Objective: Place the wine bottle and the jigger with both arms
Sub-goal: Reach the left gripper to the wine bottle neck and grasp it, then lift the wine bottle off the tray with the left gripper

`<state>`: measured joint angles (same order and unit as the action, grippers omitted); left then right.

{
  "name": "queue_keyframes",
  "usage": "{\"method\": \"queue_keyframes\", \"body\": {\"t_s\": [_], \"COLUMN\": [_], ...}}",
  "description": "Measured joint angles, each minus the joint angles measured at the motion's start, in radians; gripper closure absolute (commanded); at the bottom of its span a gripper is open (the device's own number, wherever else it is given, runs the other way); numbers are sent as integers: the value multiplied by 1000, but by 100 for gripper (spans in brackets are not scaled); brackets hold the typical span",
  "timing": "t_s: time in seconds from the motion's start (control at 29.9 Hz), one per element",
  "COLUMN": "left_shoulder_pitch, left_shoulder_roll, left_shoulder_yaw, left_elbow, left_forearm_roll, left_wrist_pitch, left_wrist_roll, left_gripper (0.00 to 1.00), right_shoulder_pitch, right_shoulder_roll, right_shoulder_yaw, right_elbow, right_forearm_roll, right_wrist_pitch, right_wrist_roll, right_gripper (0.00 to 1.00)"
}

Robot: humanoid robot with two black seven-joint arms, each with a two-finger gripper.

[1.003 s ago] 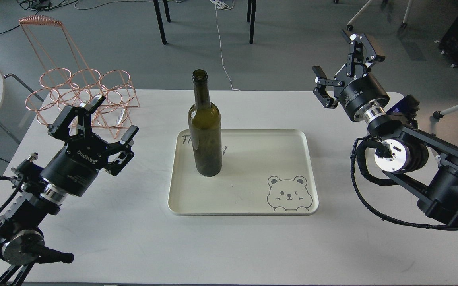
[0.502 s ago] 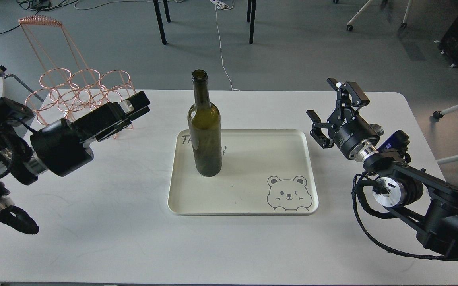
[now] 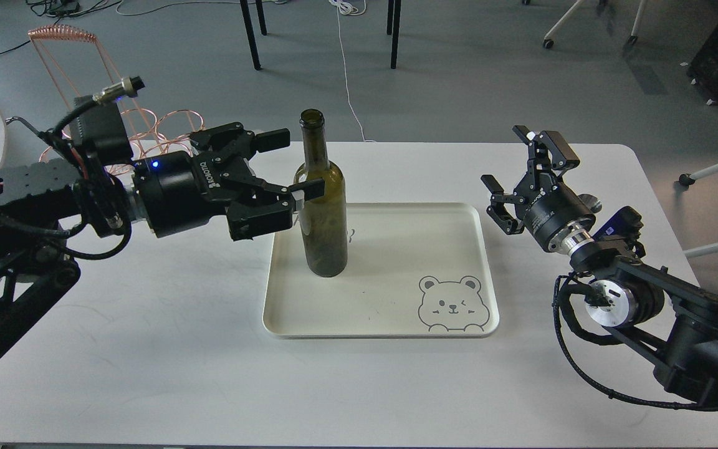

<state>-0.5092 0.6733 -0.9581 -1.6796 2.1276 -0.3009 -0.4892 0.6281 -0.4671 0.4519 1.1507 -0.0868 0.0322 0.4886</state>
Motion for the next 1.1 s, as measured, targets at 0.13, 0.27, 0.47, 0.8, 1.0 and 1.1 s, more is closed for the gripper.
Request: {"method": "queue_keyframes", "body": {"t_s": [0.13,0.27,0.47,0.8,1.0,1.1], "left_shoulder_pitch": [-19,-44,-59,-96,-153,-167], "left_shoulder_roll": [-5,-28,-70,-162,-187,-203], "left_shoulder_yaw": [6,9,24,48,102,106], "left_elbow": [33,81,127,203,255,268], "left_forearm_roll": [15,16,16,27,39,40], "left_wrist_pitch": [9,12,13,11,11,11], "left_wrist_roll": [0,1,1,1,1,1], "left_gripper": [1,1,1,2,5,8], "right_shoulder_pitch": [-3,-4,-5,-12,-14,-14], "right_shoulder_roll": [0,1,-1,-5,-8,-10], "right_shoulder_yaw": [2,3,4,4,7,7], "right_elbow": [0,1,0,0,1,1], "right_forearm_roll": [-1,-1,-3,-18,-21,-21], "right_wrist_pitch": [0,0,-1,-3,-5,-5], "right_wrist_roll": [0,0,0,0,0,0], "right_gripper": [1,1,1,1,1,1]}}
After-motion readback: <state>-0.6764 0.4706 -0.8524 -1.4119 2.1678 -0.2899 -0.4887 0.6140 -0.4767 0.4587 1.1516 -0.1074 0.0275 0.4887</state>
